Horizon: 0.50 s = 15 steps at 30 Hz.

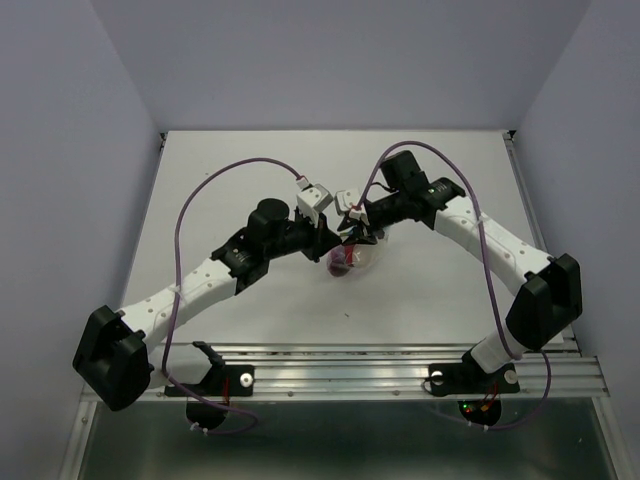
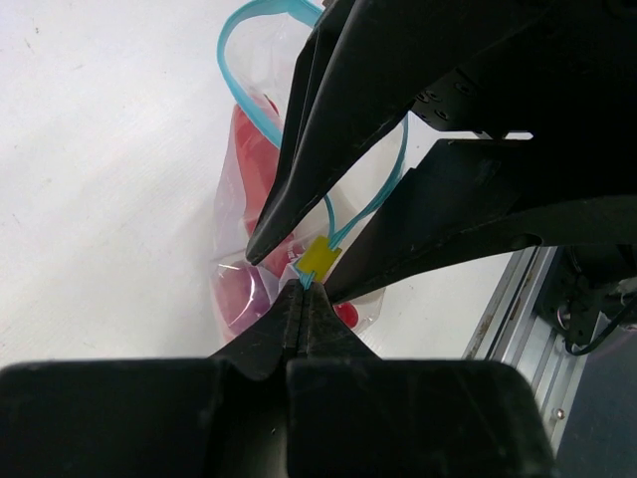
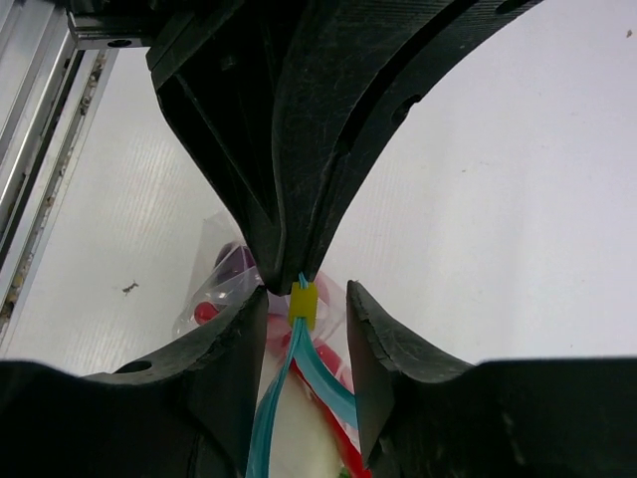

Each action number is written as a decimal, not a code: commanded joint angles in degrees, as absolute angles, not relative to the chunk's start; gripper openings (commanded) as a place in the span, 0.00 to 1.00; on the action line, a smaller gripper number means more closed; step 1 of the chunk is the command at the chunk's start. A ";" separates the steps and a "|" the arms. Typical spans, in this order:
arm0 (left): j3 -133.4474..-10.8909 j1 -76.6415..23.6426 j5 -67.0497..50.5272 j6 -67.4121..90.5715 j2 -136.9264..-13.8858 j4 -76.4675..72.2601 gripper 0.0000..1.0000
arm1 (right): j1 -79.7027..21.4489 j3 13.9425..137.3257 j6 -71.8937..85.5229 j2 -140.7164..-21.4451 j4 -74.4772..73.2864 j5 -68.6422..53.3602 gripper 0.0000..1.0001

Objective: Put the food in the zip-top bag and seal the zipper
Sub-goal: Zip up the zip-top bag

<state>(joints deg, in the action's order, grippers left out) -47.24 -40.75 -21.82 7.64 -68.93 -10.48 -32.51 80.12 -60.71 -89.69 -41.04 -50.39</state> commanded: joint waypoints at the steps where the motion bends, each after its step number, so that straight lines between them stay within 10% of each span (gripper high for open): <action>1: -48.34 -41.04 -22.76 6.77 -68.64 -12.30 0.00 | -32.26 79.45 -57.83 -87.19 -36.21 -50.89 0.42; 10: -48.60 -41.05 -23.03 6.94 -69.61 -11.08 0.00 | -32.26 79.54 -56.25 -87.89 -34.89 -50.01 0.30; 15: -48.08 -41.13 -22.50 7.47 -69.43 -10.28 0.00 | -32.26 79.63 -55.81 -88.24 -34.98 -49.48 0.41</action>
